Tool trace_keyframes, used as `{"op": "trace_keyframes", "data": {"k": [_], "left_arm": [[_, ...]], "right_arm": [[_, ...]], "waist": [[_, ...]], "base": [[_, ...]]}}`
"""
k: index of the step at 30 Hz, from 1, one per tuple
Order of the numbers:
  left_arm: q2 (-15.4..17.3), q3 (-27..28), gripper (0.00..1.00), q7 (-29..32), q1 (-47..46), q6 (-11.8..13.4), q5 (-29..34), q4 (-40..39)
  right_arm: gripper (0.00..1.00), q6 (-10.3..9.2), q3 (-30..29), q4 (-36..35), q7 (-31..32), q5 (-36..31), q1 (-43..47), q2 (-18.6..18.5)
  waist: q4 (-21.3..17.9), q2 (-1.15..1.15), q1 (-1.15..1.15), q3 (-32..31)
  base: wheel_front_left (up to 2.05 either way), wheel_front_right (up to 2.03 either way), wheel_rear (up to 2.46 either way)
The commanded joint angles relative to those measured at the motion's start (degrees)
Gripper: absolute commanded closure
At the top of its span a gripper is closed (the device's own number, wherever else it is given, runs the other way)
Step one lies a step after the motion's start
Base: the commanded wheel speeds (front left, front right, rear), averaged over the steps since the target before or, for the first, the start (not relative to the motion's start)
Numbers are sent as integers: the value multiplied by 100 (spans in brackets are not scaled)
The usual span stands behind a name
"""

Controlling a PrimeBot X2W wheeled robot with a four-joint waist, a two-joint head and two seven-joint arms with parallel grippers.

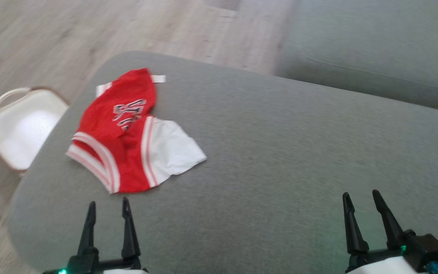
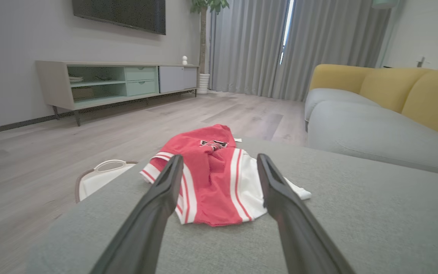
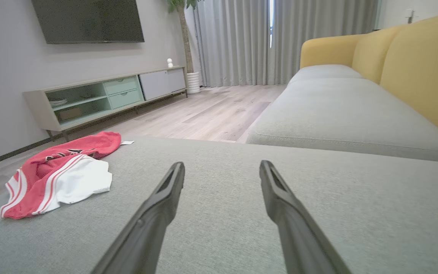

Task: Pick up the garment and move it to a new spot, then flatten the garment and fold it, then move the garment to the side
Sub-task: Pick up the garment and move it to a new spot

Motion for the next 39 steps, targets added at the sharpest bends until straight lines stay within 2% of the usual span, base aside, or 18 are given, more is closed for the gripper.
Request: {"op": "trace_keyframes", "data": {"k": [1,4,6,10,16,22,30,36,37,38,39], "left_arm": [[-25,235,0,-30,-119,48,-59,-258],[-25,356,0,-30,-109,80,-113,-338],[-25,479,0,-30,-128,104,-362,-412],[-25,649,0,-30,-329,47,-475,-568],[-25,954,0,-30,-1338,21,-478,-454],[28,1260,0,178,-2921,88,-874,812],[420,1700,0,1219,-4523,216,-1386,3307],[412,1817,0,1573,-5026,-91,-1760,4717],[384,1832,6,1602,-5078,-192,-1832,4889],[355,1872,60,1607,-5129,-301,-1926,5035],[340,1910,100,1571,-5176,-396,-2002,5156]], "right_arm": [[0,39,134,-193,-62,-17,-170,-85],[0,39,148,-188,-62,-13,-153,-135],[0,39,160,-203,-62,-22,-130,-181],[0,39,196,-281,-62,-58,-150,-338],[0,39,304,-536,-62,-83,-323,-1116],[0,39,222,-848,-62,-37,-331,-1823],[0,39,240,-1200,-62,48,-507,-2259],[0,39,128,-1315,-62,92,-619,-2317],[0,39,110,-1325,-62,98,-629,-2308],[0,39,102,-1332,-62,100,-638,-2300],[0,39,96,-1337,-62,100,-647,-2288]], "waist": [[372,0,0,46],[495,0,0,98],[534,0,0,184],[549,0,0,516],[548,0,0,1473],[581,0,0,2170],[299,0,0,2710],[39,0,0,3003],[12,0,0,3030],[-12,0,0,3046],[-33,0,0,3054]], "base": [[0,0,0],[0,0,0],[0,0,0],[0,0,0],[0,0,0],[0,0,0],[0,0,0],[0,0,0],[0,0,0],[0,0,0],[0,0,0]]}}
